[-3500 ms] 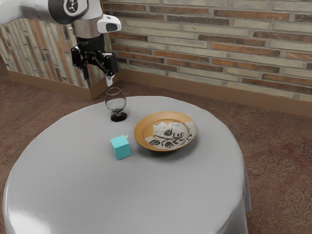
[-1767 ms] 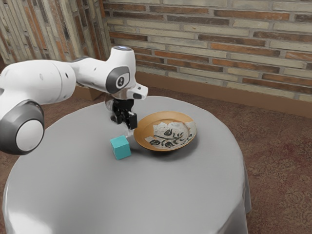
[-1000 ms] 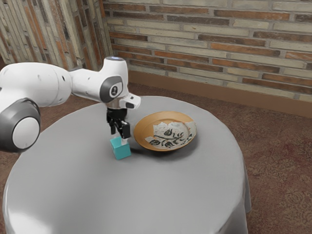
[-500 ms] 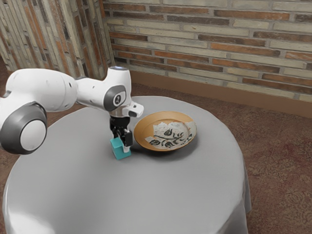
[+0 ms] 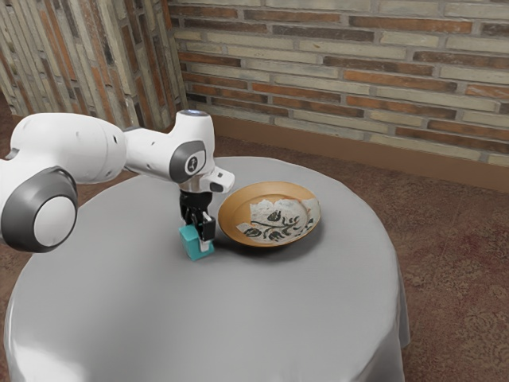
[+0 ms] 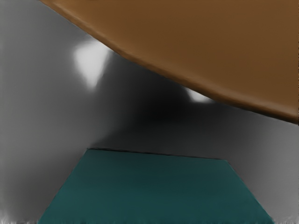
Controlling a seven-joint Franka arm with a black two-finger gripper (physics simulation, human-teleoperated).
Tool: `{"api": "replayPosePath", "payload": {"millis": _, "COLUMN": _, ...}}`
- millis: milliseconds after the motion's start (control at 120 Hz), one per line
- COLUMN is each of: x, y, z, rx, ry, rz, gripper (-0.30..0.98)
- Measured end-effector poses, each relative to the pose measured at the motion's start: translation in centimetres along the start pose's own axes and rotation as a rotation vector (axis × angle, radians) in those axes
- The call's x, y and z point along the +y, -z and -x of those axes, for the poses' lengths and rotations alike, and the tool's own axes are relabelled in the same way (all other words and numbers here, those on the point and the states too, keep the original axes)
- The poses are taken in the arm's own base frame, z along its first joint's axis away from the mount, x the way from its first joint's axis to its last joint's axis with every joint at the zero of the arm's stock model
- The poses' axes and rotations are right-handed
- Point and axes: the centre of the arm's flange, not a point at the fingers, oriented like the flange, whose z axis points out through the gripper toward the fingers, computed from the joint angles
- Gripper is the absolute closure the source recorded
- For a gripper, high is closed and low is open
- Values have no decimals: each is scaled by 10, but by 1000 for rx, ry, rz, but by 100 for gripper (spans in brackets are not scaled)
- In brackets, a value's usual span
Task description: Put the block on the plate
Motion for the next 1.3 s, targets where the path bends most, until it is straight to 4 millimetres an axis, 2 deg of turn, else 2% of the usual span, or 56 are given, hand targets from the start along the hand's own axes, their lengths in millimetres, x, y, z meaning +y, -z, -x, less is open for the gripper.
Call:
{"api": "replayPosePath", "payload": {"millis": 108, "x": 0, "y": 6, "z": 4, "rx": 3, "ry": 3, "rz": -4, "gripper": 36}}
{"api": "replayPosePath", "payload": {"millis": 233, "x": -3, "y": 17, "z": 24, "rx": 1, "ry": 23, "rz": -6, "gripper": 34}}
{"api": "replayPosePath", "payload": {"millis": 408, "x": -3, "y": 71, "z": 41, "rx": 65, "ry": 35, "rz": -37, "gripper": 32}}
{"api": "replayPosePath", "payload": {"millis": 600, "x": 6, "y": 101, "z": 43, "rx": 98, "ry": 26, "rz": -46, "gripper": 31}}
{"api": "replayPosePath", "payload": {"millis": 667, "x": 15, "y": 110, "z": 37, "rx": 109, "ry": 10, "rz": -48, "gripper": 31}}
{"api": "replayPosePath", "payload": {"millis": 800, "x": 49, "y": 126, "z": 15, "rx": 125, "ry": -45, "rz": -58, "gripper": 31}}
{"api": "replayPosePath", "payload": {"millis": 983, "x": 105, "y": 146, "z": -8, "rx": 145, "ry": -126, "rz": -55, "gripper": 31}}
{"api": "replayPosePath", "payload": {"millis": 1158, "x": 134, "y": 167, "z": -27, "rx": 165, "ry": -169, "rz": -71, "gripper": 31}}
{"api": "replayPosePath", "payload": {"millis": 1300, "x": 136, "y": 167, "z": -46, "rx": 186, "ry": -178, "rz": -83, "gripper": 31}}
